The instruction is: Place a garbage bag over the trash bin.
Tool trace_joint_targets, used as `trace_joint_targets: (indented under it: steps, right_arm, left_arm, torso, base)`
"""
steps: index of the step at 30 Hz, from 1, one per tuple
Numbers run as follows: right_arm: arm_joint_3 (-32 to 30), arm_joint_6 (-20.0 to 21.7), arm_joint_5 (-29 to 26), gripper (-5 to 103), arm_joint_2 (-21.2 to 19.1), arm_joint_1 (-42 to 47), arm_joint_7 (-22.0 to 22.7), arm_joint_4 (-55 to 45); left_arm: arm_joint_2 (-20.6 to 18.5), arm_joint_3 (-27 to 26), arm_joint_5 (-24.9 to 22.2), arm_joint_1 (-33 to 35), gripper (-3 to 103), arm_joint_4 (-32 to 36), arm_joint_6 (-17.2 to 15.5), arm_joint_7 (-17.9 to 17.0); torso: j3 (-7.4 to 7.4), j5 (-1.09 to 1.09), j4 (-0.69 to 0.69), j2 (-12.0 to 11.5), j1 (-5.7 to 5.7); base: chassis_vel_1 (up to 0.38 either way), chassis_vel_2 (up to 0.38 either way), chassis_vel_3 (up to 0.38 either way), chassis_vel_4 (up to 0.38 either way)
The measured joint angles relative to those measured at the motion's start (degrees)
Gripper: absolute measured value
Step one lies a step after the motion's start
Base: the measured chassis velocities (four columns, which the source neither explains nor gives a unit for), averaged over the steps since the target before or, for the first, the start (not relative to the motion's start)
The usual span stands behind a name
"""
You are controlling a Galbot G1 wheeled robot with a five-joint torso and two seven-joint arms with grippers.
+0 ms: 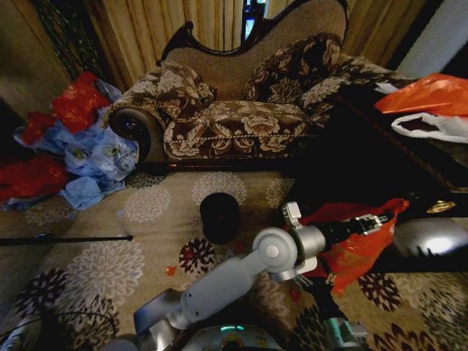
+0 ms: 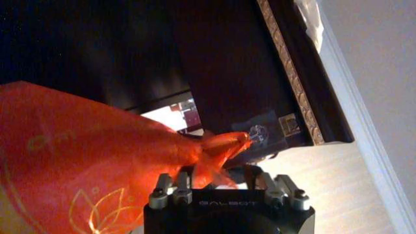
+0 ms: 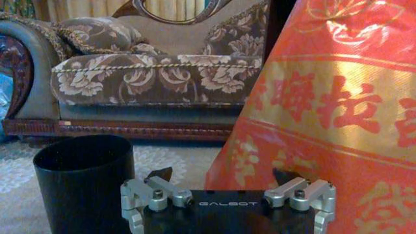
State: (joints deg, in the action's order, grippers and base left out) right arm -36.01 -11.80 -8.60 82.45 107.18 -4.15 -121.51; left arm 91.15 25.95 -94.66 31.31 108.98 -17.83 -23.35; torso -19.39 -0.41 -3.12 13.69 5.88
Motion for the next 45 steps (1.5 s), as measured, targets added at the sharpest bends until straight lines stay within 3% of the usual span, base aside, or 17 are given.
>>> trace_joint_targets:
  steps: [2, 5, 7, 10, 12, 17, 21, 22, 24, 27, 28, 30, 36, 45]
  right_arm:
    - [0.0, -0.1, 0.0, 100, 0.1, 0.0, 0.0, 0.0]
    - [-0.1, -0.2, -0.1, 100, 0.0, 0.0, 0.1, 0.1]
    - [-0.2, -0.2, -0.2, 100, 0.0, 0.0, 0.2, 0.1]
    - [-0.2, -0.2, -0.6, 100, -0.1, 0.0, 0.3, 0.1]
    - [-0.2, -0.2, -0.7, 100, -0.1, 0.0, 0.3, 0.1]
    - [-0.1, -0.2, -0.8, 100, -0.1, -0.1, 0.4, 0.1]
    - [-0.1, -0.2, -0.8, 100, -0.1, -0.1, 0.4, 0.0]
    - [-0.2, -0.2, -0.8, 100, -0.1, -0.1, 0.5, 0.0]
    - [-0.2, -0.2, -0.8, 100, -0.1, -0.1, 0.6, 0.0]
    - [-0.2, -0.2, -0.8, 100, -0.1, -0.1, 0.6, 0.0]
    - [-0.1, -0.2, -0.8, 100, -0.1, -0.1, 0.7, 0.0]
    - [-0.1, -0.2, -0.9, 100, -0.1, -0.1, 0.7, 0.0]
    - [-0.1, -0.1, -1.1, 100, -0.2, 0.0, 0.9, -0.3]
    - [-0.4, -0.1, -1.3, 100, 0.0, 0.1, 1.1, -0.4]
  left_arm:
    - [0.5, 0.1, 0.2, 0.0, 57, -0.3, 0.0, 0.0]
    - [1.0, 0.3, 0.5, 0.0, 74, -0.6, 0.0, 0.1]
    - [1.0, 0.3, 0.7, 0.1, 74, -0.8, 0.0, 0.1]
    - [0.8, 0.6, 1.6, 0.1, 89, -1.3, -0.1, 0.3]
    - [0.8, 0.6, 1.9, 0.1, 94, -1.5, -0.1, 0.4]
    - [1.0, 0.6, 2.5, -0.1, 73, -2.7, -0.1, 0.7]
    - [1.0, 0.6, 2.5, -0.1, 68, -3.1, 0.0, 0.7]
    - [1.0, 0.6, 2.3, -0.1, 57, -3.1, 0.0, 0.8]
    - [1.0, 0.6, 1.9, -0.1, 46, -3.0, 0.1, 0.9]
    - [1.0, 0.6, 1.6, -0.1, 40, -3.0, 0.1, 0.9]
    - [1.0, 0.5, 1.2, -0.2, 30, -2.9, 0.2, 0.9]
    - [1.0, 0.5, 0.9, -0.2, 30, -2.8, 0.2, 0.9]
    - [1.0, 0.3, 0.0, -0.3, 4, -2.6, 0.5, 0.9]
    - [1.0, 0.5, -0.5, 0.0, 0, -2.5, 0.6, -0.9]
  torso:
    - [0.0, 0.0, 0.0, 0.0, 0.0]
    - [0.0, 0.0, 0.0, 0.0, 0.0]
    - [0.0, 0.0, 0.0, 0.0, 0.0]
    - [0.0, 0.0, 0.0, 0.0, 0.0]
    - [0.0, 0.0, 0.0, 0.0, 0.0]
    - [0.0, 0.0, 0.0, 0.0, 0.0]
    - [0.0, 0.0, 0.0, 0.0, 0.0]
    - [0.0, 0.0, 0.0, 0.0, 0.0]
    - [0.0, 0.0, 0.0, 0.0, 0.0]
    - [0.0, 0.0, 0.0, 0.0, 0.0]
    - [0.0, 0.0, 0.0, 0.0, 0.0]
    - [0.0, 0.0, 0.0, 0.0, 0.0]
    - [0.0, 0.0, 0.0, 0.0, 0.0]
    - [0.0, 0.0, 0.0, 0.0, 0.0]
  base:
    - [0.0, 0.0, 0.0, 0.0]
    - [0.0, 0.0, 0.0, 0.0]
    - [0.0, 0.0, 0.0, 0.0]
    - [0.0, 0.0, 0.0, 0.0]
    - [0.0, 0.0, 0.0, 0.0]
    - [0.0, 0.0, 0.0, 0.0]
    - [0.0, 0.0, 0.0, 0.0]
    - [0.0, 0.0, 0.0, 0.0]
    - [0.0, 0.0, 0.0, 0.0]
    - [0.0, 0.0, 0.0, 0.0]
    - [0.0, 0.0, 0.0, 0.0]
    - [0.0, 0.0, 0.0, 0.0]
    - [0.0, 0.0, 0.0, 0.0]
    - [0.0, 0.0, 0.0, 0.0]
